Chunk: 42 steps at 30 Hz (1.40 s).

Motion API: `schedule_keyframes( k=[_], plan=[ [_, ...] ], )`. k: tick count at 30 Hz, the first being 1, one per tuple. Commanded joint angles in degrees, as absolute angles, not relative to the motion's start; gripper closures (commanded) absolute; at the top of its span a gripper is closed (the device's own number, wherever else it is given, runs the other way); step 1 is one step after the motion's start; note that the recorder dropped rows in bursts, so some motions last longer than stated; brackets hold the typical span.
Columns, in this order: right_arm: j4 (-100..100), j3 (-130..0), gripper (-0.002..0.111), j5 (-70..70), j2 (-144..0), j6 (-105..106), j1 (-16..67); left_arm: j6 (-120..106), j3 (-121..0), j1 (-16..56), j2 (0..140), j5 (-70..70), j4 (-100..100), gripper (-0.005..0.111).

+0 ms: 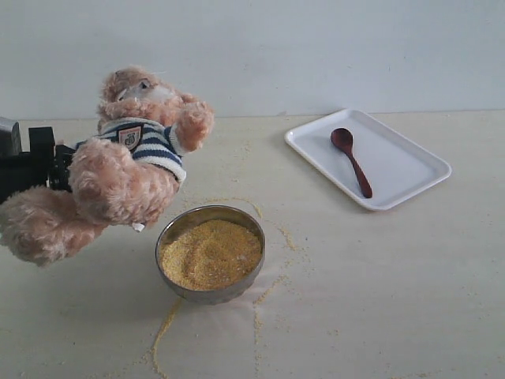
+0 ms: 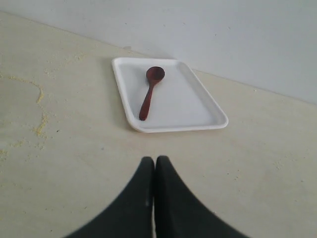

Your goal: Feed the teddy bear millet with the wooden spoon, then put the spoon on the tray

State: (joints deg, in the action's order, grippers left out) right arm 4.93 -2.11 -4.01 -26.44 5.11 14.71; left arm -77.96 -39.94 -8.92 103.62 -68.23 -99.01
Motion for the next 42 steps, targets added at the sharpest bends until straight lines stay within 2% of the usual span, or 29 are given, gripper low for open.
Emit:
schedule_keyframes(
  k=[1,6,12,17,22,25,33,42],
  plan=[
    [4.73,-1.98,0.108,-4.08,-26.56,4.8,14.28,-78.77,-40.25,-9.06,103.38,-69.96,-99.95,0.102],
    [4.73,-1.85,0.108,-1.89,-15.06,4.81,14.28,-82.53,-40.25,-9.06,103.38,-69.96,-99.95,0.102],
    [4.73,-1.85,0.108,-2.29,-0.62,4.81,14.28,-85.8,-40.25,-9.06,103.38,-62.7,-99.95,0.102],
    [4.73,-1.85,0.108,-2.0,0.0,4.81,14.28,-93.77,-40.25,-9.06,103.38,-61.32,-99.95,0.102],
    [4.73,0.0,0.108,-6.88,0.0,4.81,14.28,-96.82,-40.37,-9.06,103.38,-49.41,-99.95,0.102],
    [4.73,0.0,0.108,-2.36,0.0,4.81,14.28,-95.09,-40.37,-9.06,103.38,-45.02,-98.29,0.102],
    [4.73,0.0,0.108,-1.69,0.0,4.81,14.28,-100.21,-40.37,-8.84,104.6,-44.29,-99.42,0.102],
    [4.73,0.0,0.108,-1.69,0.0,4.81,14.28,-102.98,-40.49,-8.84,112.0,-43.25,-99.95,0.102]
  ],
)
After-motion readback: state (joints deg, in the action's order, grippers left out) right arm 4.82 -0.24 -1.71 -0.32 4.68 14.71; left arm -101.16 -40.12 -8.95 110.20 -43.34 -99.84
